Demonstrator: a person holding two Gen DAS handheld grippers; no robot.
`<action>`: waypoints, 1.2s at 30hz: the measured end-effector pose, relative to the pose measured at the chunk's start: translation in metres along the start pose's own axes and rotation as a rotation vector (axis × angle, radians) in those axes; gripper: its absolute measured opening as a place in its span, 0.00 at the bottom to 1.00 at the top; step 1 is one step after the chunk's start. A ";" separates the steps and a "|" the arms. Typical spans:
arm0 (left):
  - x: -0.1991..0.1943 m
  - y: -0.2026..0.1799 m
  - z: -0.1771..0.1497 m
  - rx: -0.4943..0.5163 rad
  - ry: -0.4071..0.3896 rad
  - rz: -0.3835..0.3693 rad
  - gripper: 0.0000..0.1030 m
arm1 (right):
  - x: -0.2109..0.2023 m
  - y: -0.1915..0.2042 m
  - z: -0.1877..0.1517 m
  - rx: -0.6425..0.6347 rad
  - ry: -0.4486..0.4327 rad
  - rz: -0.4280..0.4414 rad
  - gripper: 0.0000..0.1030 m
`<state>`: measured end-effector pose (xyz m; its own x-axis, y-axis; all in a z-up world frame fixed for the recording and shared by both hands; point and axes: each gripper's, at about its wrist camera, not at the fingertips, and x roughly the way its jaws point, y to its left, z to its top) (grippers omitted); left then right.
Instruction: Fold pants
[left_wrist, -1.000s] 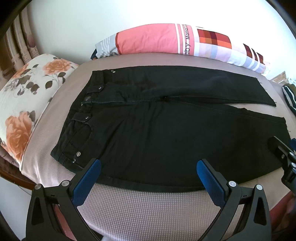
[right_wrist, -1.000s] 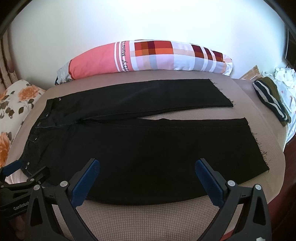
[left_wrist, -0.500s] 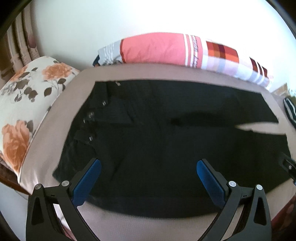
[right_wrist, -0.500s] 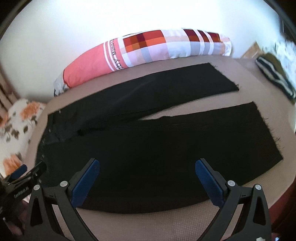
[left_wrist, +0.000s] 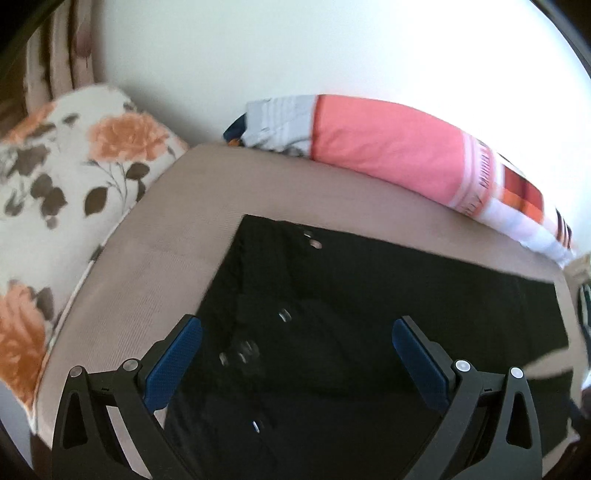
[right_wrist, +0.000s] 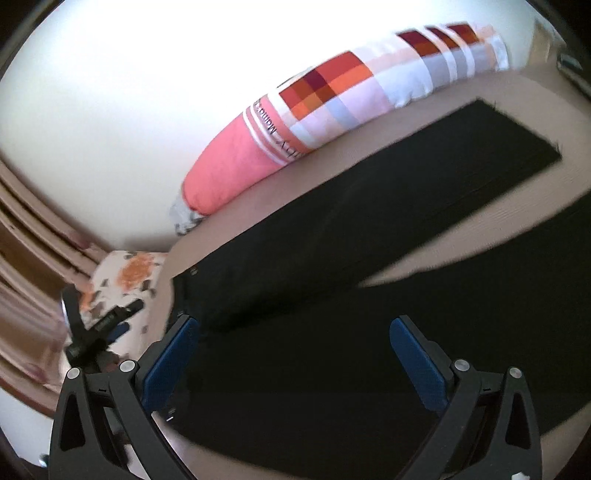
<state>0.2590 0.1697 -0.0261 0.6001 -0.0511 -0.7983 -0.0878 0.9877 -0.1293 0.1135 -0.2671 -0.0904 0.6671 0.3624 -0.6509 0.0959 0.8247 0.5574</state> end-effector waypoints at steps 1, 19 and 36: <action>0.012 0.010 0.008 -0.017 0.015 -0.011 0.94 | 0.006 0.002 0.003 -0.014 0.003 -0.016 1.00; 0.152 0.086 0.060 -0.246 0.310 -0.433 0.43 | 0.115 0.023 0.046 -0.103 0.111 -0.197 1.00; 0.204 0.078 0.094 -0.322 0.332 -0.591 0.29 | 0.182 0.052 0.072 -0.276 0.186 -0.161 1.00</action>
<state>0.4491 0.2504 -0.1434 0.3522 -0.6522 -0.6712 -0.0840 0.6922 -0.7168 0.2928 -0.1897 -0.1434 0.5118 0.2701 -0.8155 -0.0309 0.9545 0.2967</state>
